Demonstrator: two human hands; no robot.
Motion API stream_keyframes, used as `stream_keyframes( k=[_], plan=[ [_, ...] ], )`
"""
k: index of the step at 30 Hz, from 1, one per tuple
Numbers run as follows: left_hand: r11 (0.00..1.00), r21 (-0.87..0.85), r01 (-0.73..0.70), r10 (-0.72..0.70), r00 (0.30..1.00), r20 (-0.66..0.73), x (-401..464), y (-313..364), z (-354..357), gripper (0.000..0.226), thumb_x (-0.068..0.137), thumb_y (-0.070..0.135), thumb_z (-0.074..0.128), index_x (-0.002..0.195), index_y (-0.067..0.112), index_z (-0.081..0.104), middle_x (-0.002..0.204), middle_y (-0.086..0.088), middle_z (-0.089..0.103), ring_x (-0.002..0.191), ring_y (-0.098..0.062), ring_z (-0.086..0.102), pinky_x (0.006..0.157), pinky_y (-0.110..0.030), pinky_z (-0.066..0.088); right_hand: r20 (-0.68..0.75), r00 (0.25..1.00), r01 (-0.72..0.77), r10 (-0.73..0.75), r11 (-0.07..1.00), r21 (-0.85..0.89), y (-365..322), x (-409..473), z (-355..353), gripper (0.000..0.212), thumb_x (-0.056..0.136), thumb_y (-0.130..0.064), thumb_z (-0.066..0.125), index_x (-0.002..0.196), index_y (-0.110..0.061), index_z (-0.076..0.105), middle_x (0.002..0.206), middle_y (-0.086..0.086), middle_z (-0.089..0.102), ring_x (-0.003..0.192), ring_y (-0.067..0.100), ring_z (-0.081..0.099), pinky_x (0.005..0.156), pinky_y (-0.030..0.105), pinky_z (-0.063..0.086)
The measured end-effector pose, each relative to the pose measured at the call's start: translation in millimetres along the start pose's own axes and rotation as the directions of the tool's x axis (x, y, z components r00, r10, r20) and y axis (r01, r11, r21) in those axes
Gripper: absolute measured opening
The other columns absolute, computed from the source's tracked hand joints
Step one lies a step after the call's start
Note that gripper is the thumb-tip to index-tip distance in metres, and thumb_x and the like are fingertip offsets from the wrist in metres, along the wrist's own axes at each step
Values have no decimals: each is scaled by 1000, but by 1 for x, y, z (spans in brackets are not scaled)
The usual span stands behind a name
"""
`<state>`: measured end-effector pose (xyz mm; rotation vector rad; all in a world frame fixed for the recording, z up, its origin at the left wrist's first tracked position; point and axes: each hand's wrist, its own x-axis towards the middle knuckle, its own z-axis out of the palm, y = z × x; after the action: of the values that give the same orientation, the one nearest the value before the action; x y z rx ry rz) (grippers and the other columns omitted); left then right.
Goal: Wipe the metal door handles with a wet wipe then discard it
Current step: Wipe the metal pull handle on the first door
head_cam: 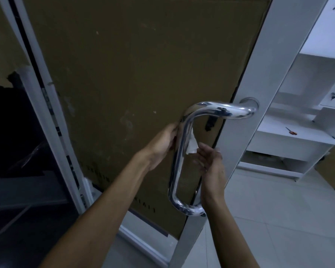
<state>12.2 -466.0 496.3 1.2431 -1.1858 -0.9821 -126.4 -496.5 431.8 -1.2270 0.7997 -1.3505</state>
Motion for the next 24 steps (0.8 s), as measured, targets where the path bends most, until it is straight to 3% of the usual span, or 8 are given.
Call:
stream_keyframes(
  k=[2,6,9,14,16,19,21,24],
  plan=[
    [999,-18,35,-35,999,-6,-5,-14,1,43,107,30,18,126,12,52,121,-3,61,108,-11,56,87,-21,43,-8,1000,-17,16,1000,-25,5,-1,-2,46,105,-41,26,102,-29,70,100,-12,74,96,5,68,83,23,48],
    [991,24,130,-131,991,3,-13,-41,-1,41,107,31,20,126,18,53,130,-2,58,122,-14,51,106,-31,36,1,998,-59,60,996,-72,16,-7,-8,44,106,-38,26,104,-27,69,102,-11,74,98,5,67,86,23,48],
    [984,53,172,-170,985,-37,-21,-62,3,40,106,35,22,110,28,61,119,4,64,116,-12,56,102,-31,40,17,997,-73,76,990,-124,22,-12,-12,41,107,-31,27,106,-27,68,105,-9,73,101,5,66,95,31,50],
    [996,6,-92,90,960,-267,-29,-68,15,31,102,30,43,96,47,68,97,32,69,98,14,60,77,-2,43,-21,996,82,-88,976,-200,13,-19,-11,32,106,-29,33,110,-31,64,107,-9,70,105,6,64,97,33,50],
    [981,5,-196,184,910,-372,-31,-70,15,17,93,35,60,99,48,69,102,28,69,102,9,62,81,-6,46,-16,970,227,-241,933,-279,8,-26,-6,26,103,-30,36,111,-36,60,108,-16,67,106,3,61,92,24,49],
    [957,3,-291,264,863,-431,-33,-72,15,26,82,40,72,108,39,69,108,18,71,106,-3,66,88,-17,52,64,887,446,-458,809,-383,8,-43,3,27,98,-27,36,115,-34,56,116,-18,59,112,-4,54,93,12,42],
    [945,36,-325,307,847,-435,-36,-69,17,24,85,38,71,108,43,69,111,17,71,108,-4,65,90,-19,52,136,832,542,-538,736,-406,17,-56,10,31,99,-22,37,122,-22,56,124,-15,56,119,-7,49,99,10,37],
    [921,87,-380,378,819,-431,-43,-65,17,25,96,43,50,114,40,68,117,19,68,112,0,62,88,-12,49,179,833,542,-524,706,-455,30,-72,19,41,104,-34,31,135,-16,50,142,-7,47,135,0,40,109,15,32]
  ],
)
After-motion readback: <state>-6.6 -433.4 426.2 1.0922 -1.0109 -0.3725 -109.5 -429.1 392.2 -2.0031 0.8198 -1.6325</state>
